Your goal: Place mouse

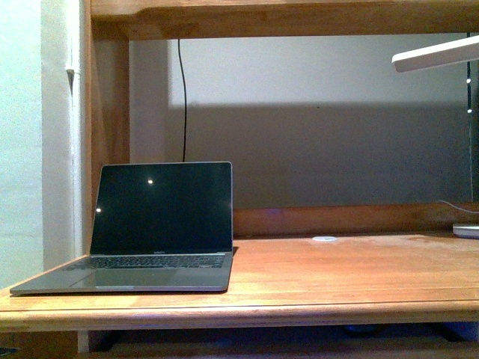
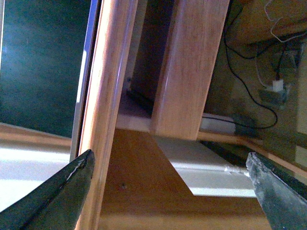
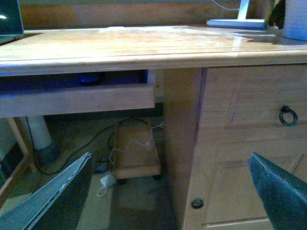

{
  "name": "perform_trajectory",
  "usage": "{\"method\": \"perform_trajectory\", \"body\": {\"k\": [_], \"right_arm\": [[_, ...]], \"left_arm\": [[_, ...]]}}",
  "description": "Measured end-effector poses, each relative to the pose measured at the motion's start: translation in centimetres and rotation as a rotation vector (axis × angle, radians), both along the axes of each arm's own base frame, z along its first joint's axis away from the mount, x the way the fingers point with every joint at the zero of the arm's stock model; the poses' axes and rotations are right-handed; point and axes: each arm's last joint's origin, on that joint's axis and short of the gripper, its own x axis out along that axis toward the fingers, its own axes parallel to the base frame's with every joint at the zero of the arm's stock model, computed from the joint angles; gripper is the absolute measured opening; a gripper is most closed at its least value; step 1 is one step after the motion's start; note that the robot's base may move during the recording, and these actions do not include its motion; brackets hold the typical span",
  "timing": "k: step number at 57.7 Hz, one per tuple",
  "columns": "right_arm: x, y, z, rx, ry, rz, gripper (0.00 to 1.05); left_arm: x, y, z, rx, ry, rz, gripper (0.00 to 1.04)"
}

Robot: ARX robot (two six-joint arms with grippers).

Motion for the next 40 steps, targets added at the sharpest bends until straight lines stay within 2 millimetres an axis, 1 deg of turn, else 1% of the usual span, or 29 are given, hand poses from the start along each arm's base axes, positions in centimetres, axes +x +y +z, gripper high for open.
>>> {"method": "perform_trajectory", "body": {"k": [9, 26, 40], "right_arm": [[0.0, 0.0, 0.0, 0.000, 0.000, 0.000, 0.97], [0.0, 0.0, 0.0, 0.000, 0.000, 0.000, 0.97], [0.0, 0.0, 0.0, 0.000, 0.000, 0.000, 0.97]], "left_arm": [[2.4, -1.3, -0.8, 0.022, -0.008, -0.046, 0.97], [6.4, -2.0, -2.0, 0.032, -0.023, -0.088, 0.97], [9.7, -3.0, -3.8, 0.030, 0.016, -0.118, 0.97]]}}
